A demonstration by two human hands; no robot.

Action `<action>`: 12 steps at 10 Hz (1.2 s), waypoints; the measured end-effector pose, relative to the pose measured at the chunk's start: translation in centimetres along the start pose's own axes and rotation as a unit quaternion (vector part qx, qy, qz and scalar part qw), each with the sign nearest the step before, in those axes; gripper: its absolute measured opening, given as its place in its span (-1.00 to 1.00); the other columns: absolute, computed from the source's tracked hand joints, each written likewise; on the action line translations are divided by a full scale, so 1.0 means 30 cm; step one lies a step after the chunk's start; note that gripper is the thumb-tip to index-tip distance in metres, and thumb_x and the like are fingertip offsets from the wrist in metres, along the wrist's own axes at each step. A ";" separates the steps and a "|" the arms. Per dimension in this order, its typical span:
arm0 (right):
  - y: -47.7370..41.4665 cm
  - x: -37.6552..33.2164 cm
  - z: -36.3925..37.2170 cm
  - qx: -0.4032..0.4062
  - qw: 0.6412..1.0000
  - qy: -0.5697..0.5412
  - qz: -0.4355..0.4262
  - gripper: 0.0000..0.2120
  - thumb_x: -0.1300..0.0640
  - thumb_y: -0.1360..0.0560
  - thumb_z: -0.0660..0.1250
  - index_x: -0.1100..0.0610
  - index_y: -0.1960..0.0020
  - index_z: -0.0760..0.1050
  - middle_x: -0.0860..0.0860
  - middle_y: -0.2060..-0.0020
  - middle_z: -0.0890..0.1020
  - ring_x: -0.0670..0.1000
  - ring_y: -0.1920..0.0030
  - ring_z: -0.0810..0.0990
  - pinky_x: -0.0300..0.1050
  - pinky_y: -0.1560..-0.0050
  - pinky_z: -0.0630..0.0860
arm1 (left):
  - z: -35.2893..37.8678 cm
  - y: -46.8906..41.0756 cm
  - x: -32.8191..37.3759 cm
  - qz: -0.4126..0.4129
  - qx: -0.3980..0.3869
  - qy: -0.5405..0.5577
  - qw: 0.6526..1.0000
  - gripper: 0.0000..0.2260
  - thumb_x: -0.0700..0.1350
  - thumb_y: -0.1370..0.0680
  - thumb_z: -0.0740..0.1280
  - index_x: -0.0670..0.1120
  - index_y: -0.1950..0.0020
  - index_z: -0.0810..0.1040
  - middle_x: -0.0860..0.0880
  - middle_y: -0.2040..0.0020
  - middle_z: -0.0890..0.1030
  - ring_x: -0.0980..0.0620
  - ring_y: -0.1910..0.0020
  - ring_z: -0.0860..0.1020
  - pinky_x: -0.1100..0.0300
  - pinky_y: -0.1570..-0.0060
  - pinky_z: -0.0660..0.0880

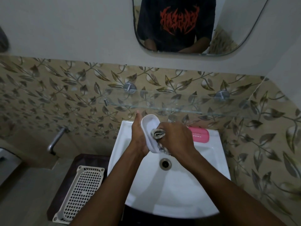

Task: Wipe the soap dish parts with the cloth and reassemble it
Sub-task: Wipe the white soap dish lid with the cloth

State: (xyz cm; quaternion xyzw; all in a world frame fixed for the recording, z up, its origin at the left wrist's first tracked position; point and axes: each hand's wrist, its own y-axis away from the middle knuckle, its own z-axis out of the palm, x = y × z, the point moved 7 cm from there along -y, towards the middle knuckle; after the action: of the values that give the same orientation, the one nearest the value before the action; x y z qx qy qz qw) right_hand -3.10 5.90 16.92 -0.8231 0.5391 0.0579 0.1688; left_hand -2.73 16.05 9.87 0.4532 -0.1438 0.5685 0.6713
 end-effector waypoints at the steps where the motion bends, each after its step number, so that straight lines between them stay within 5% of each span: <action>1: -0.011 -0.046 -0.043 0.060 0.992 0.109 -0.024 -0.80 0.21 -0.18 0.50 0.08 0.22 0.58 0.04 0.42 0.62 0.12 0.41 0.59 -0.20 0.43 0.22 | 0.038 0.028 0.004 -0.002 0.006 -0.045 0.999 -0.52 0.31 -0.61 -0.01 -0.03 0.12 0.46 -0.05 0.25 0.60 0.02 0.27 0.57 0.17 0.23 0.51; 2: 0.005 -0.090 -0.045 0.105 0.974 0.189 -0.061 -0.64 0.24 -0.09 0.56 0.09 0.14 0.60 0.04 0.45 0.61 0.11 0.46 0.56 -0.21 0.47 0.16 | 0.043 0.052 0.011 0.000 0.025 -0.034 0.999 -0.50 0.31 -0.58 0.08 -0.07 0.06 0.56 -0.10 0.34 0.66 -0.04 0.22 0.60 0.11 0.22 0.54; 3: 0.032 -0.098 -0.025 0.053 0.980 0.178 -0.070 -0.66 0.19 -0.30 0.49 0.11 -0.04 0.50 0.06 0.28 0.65 0.12 0.28 0.63 -0.14 0.40 0.22 | 0.021 0.057 0.021 0.030 0.071 -0.036 0.996 -0.45 0.37 -0.51 0.14 -0.07 -0.12 0.56 -0.15 0.11 0.65 -0.09 0.08 0.60 0.03 0.05 0.55; 4: 0.051 -0.054 0.031 -0.041 0.996 0.072 -0.027 -0.71 0.13 -0.45 0.35 0.12 -0.14 0.39 0.09 0.08 0.63 0.17 0.10 0.62 -0.10 0.27 0.30 | 0.023 0.065 0.039 0.063 0.085 -0.036 0.994 -0.26 0.45 -0.31 0.22 -0.10 -0.22 0.55 -0.22 -0.18 0.60 -0.17 -0.14 0.57 -0.14 -0.21 0.50; 5: 0.036 0.003 0.058 -0.089 0.993 -0.062 0.045 -0.81 0.00 -0.43 0.30 0.08 0.05 0.42 0.07 0.13 0.62 0.16 0.11 0.59 -0.05 0.25 0.45 | 0.008 0.075 0.048 0.083 0.095 -0.011 0.992 -0.51 0.33 -0.51 0.20 -0.07 -0.06 0.57 -0.13 -0.04 0.59 -0.10 -0.03 0.56 -0.02 -0.05 0.53; 7: 0.029 -0.006 0.040 -0.136 0.942 -0.297 0.074 -0.87 0.09 -0.35 0.41 0.13 0.17 0.55 0.06 0.16 0.66 0.11 0.11 0.62 0.11 0.03 0.56 | 0.004 0.089 0.066 0.108 0.089 -0.002 0.990 -0.33 0.35 -0.45 0.29 -0.19 -0.25 0.57 -0.25 -0.23 0.57 -0.24 -0.26 0.50 -0.14 -0.22 0.48; 8: 0.048 -0.043 0.023 -0.151 0.975 -0.161 -0.011 -0.87 0.04 -0.36 0.42 0.05 0.14 0.54 0.01 0.15 0.63 0.09 0.11 0.58 -0.01 0.13 0.53 | -0.012 0.091 0.064 0.103 0.104 -0.018 0.989 -0.47 0.28 -0.53 0.21 -0.15 -0.16 0.60 -0.21 -0.12 0.60 -0.18 -0.13 0.55 -0.07 -0.11 0.50; 9: 0.048 -0.060 -0.028 -0.071 0.992 0.067 -0.082 -0.84 0.14 -0.37 0.39 0.00 0.06 0.53 0.03 0.18 0.60 0.12 0.17 0.56 -0.13 0.28 0.31 | -0.001 0.073 0.049 0.086 0.074 -0.050 0.992 -0.57 0.26 -0.56 0.17 -0.06 -0.03 0.60 -0.13 0.02 0.62 -0.10 0.01 0.57 -0.02 -0.05 0.51; 10: 0.051 -0.084 -0.045 -0.006 0.977 0.179 -0.120 -0.72 0.22 -0.17 0.53 0.03 0.20 0.52 0.00 0.43 0.56 0.09 0.43 0.49 -0.16 0.44 0.15 | 0.016 0.078 0.073 0.107 0.059 -0.082 0.989 -0.54 0.33 -0.49 0.19 -0.02 -0.01 0.60 -0.13 -0.01 0.61 -0.10 -0.05 0.55 -0.11 -0.16 0.50; 11: 0.078 -0.099 -0.012 -0.014 0.977 0.174 -0.125 -0.60 0.25 -0.02 0.61 0.05 0.24 0.53 -0.01 0.53 0.52 0.07 0.51 0.51 -0.19 0.46 0.09 | 0.010 0.072 0.100 0.143 0.056 -0.114 0.982 -0.49 0.39 -0.44 0.24 0.00 -0.05 0.60 -0.15 -0.08 0.59 -0.12 -0.11 0.54 -0.16 -0.17 0.50; 12: 0.105 -0.107 0.011 -0.036 0.985 0.125 -0.114 -0.64 0.26 -0.29 0.47 0.07 -0.03 0.49 0.03 0.26 0.65 0.12 0.26 0.61 -0.11 0.37 0.23 | -0.001 0.072 0.097 0.144 0.063 -0.062 0.986 -0.62 0.22 -0.57 0.22 -0.07 0.03 0.61 -0.11 0.15 0.65 -0.06 0.12 0.63 0.00 0.12 0.57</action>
State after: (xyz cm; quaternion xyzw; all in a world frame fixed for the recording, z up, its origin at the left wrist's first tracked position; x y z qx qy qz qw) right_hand -7.25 7.66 16.83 -0.8854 0.4564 -0.0457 0.0755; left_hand -3.75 17.78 12.88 0.5033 -0.2133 0.6381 0.5423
